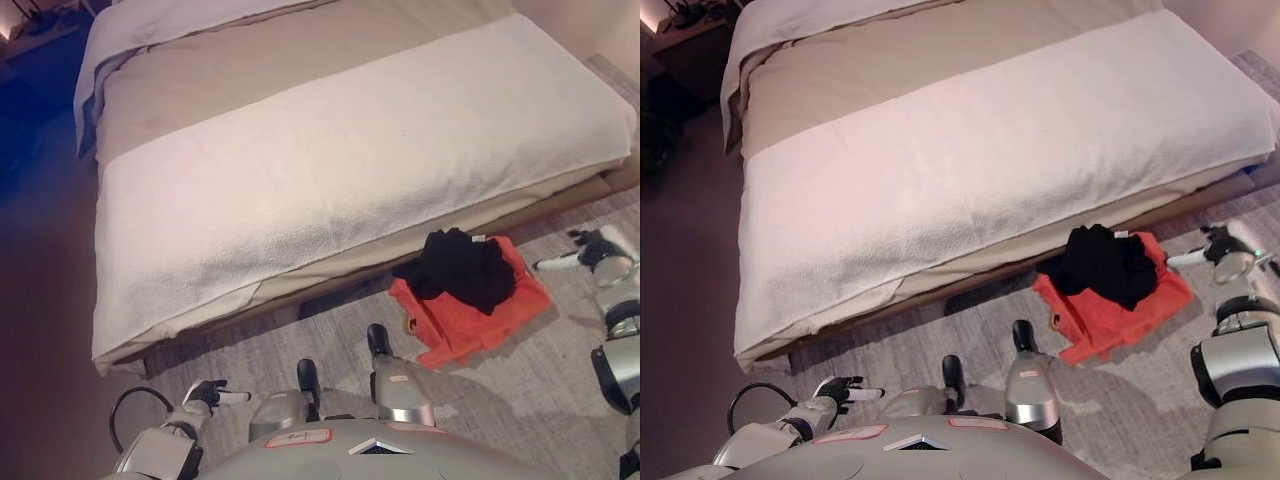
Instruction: Put the clothes on the bed into the basket.
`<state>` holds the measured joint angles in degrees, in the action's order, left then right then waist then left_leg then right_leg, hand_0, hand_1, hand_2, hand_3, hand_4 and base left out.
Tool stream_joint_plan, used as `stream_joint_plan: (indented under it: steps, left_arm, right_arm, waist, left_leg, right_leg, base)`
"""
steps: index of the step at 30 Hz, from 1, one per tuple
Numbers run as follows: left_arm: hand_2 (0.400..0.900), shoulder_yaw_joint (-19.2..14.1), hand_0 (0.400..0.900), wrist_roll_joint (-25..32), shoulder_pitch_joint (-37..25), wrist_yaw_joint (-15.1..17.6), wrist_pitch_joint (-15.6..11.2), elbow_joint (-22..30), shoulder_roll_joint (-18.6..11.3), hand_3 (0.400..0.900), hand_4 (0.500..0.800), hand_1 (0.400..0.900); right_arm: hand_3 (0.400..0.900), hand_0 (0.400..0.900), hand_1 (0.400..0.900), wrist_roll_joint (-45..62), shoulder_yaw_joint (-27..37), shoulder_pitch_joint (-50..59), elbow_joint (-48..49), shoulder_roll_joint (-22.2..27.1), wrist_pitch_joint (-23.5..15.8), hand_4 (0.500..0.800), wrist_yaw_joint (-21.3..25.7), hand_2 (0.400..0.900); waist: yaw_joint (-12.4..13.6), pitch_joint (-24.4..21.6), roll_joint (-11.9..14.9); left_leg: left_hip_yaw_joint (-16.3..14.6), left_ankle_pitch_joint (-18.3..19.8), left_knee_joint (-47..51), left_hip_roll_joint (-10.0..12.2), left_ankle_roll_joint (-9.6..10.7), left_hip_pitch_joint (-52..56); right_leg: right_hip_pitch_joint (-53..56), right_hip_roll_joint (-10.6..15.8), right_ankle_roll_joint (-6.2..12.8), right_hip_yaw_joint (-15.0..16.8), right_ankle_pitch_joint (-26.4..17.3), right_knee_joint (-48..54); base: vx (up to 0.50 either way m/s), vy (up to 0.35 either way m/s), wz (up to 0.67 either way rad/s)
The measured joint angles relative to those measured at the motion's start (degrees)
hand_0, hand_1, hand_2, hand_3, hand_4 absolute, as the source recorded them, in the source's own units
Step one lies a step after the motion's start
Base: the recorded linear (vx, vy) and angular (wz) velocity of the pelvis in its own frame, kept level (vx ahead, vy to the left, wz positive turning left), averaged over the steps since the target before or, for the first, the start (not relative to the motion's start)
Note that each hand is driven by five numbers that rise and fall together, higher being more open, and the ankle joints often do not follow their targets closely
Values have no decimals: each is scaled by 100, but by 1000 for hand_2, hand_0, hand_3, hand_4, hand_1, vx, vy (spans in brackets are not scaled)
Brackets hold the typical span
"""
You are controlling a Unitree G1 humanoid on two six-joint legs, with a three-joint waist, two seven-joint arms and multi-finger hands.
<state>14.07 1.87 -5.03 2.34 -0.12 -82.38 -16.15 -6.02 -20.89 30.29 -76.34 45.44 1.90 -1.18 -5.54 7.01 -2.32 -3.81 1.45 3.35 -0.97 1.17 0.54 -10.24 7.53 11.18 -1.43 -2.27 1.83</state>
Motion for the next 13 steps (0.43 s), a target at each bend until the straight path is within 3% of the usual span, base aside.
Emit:
stream_joint_plan:
  steps: [3, 5, 7, 9, 10, 13]
  left_arm:
    - [900, -28, 900, -1, 95, -71, 5, -10, 16, 900, 800, 900]
    - [900, -11, 900, -21, 121, -61, -4, 9, -53, 900, 800, 900]
    - [900, -34, 900, -99, -33, -81, 11, -18, -131, 900, 800, 900]
    - [900, -95, 900, -105, 65, -118, 24, -100, 7, 900, 800, 900]
    - [900, -96, 900, -106, 91, -92, 21, -89, -16, 900, 800, 900]
    - [900, -98, 900, -107, 89, -80, 9, -6, -25, 900, 800, 900]
  right_arm:
    - [900, 900, 900, 83, 2, -351, -2, -346, -5, 800, -102, 900]
    - [900, 900, 900, 80, 107, -635, -24, -723, 3, 800, -150, 900]
    - [900, 900, 900, 69, 129, -904, -92, -1140, 1, 800, -177, 900]
    - [900, 900, 900, 69, 101, -1047, -166, -1448, -2, 800, -185, 900]
    - [900, 900, 900, 66, 109, -1192, -190, -1648, 3, 800, -97, 900]
    - [900, 900, 900, 67, 207, -1511, -290, -2076, 12, 800, -140, 900]
  waist:
    - [132, -93, -123]
    - [99, -131, -71]
    - [129, -149, 310]
    - [155, -250, 93]
    - [174, -320, 81]
    - [158, -347, 143]
  left_leg:
    - [85, 35, 95, 112, -82, -17]
    - [127, 39, 200, 171, -73, -53]
    - [65, 19, -247, -175, 33, -132]
    - [168, 128, -328, -103, -180, -20]
    - [195, 57, -87, -112, -234, 100]
    - [211, 46, 198, -131, -250, 257]
  right_leg:
    - [13, -52, -21, -82, -42, -24]
    - [-237, -92, -165, -117, -19, -574]
    - [-187, 168, -51, -140, 76, -307]
    - [48, 6, 17, -250, 61, 0]
    - [49, -3, -123, -259, -143, 0]
    - [48, 35, -143, -277, -159, 2]
  base:
    - [11, -13, 11]
    - [10, -14, 14]
    - [21, -19, 14]
    - [27, -23, 16]
    - [31, -24, 17]
    - [34, -18, 12]
